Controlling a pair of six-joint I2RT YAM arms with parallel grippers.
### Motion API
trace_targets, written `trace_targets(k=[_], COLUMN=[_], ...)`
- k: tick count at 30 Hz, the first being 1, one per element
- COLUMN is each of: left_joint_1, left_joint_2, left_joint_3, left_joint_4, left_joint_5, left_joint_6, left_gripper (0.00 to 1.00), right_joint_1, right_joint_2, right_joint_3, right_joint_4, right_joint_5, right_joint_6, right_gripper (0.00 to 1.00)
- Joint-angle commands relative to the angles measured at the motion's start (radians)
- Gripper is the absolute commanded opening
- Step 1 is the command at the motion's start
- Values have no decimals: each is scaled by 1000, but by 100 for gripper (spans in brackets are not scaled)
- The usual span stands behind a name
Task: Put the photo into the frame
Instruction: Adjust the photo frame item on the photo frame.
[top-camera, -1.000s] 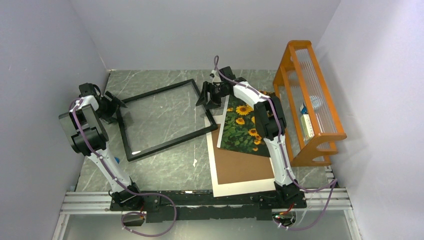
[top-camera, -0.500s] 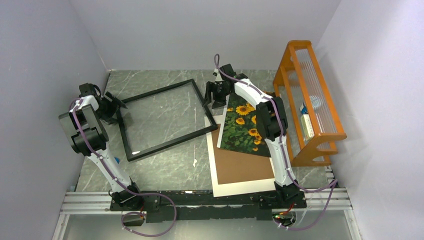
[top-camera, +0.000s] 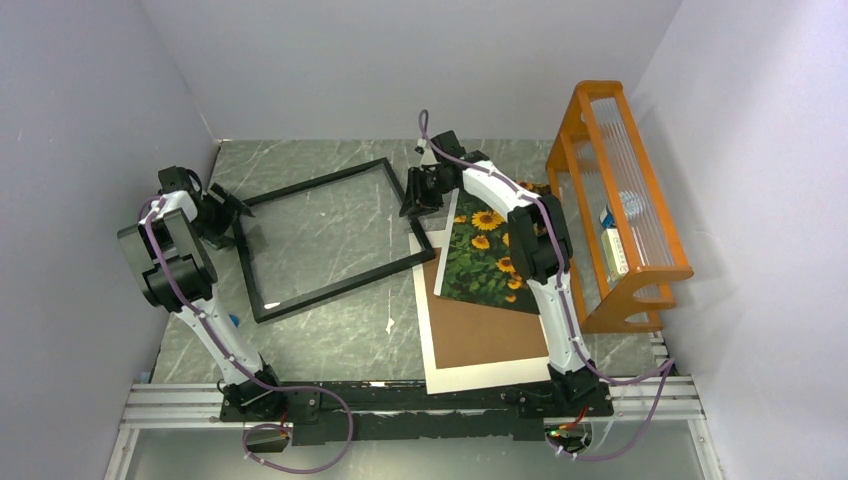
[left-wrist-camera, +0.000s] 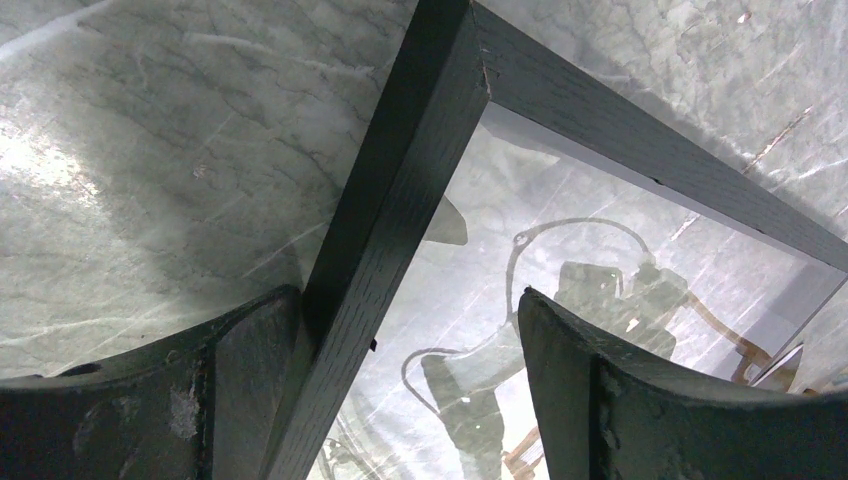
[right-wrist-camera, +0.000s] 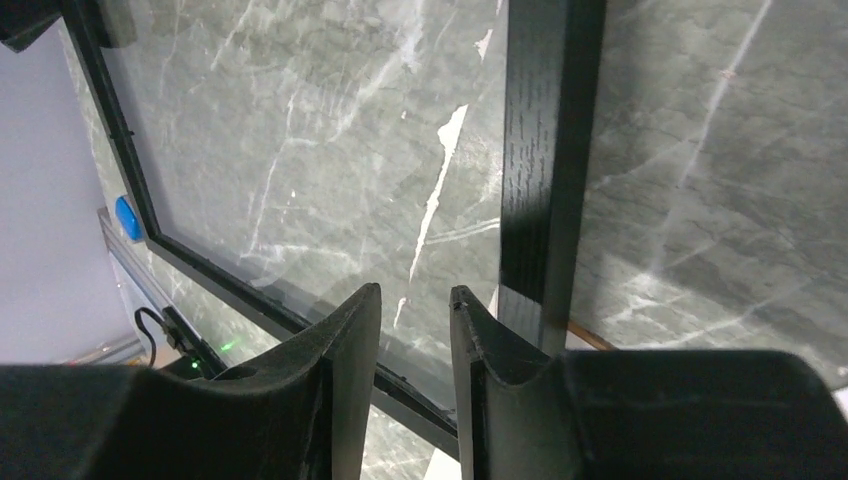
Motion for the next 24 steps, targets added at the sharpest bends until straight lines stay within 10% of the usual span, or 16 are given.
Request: trace_targets(k=[1,24], left_joint_1=[-2,-2], left_joint_2=[-14,-22], left_joint_3=[-29,-29], left_joint_4=[-66,-63], left_joint_5=[-18,-8], left_joint_6=[-4,-3], left_gripper=[87,87], right_joint_1=[13,42], right_joint_2=[31,-25], right_joint_3=[46,73], right_joint_4=[25,144], right_joint_5=[-8,121], right_joint_6=[-2,7], right_gripper=[35,41])
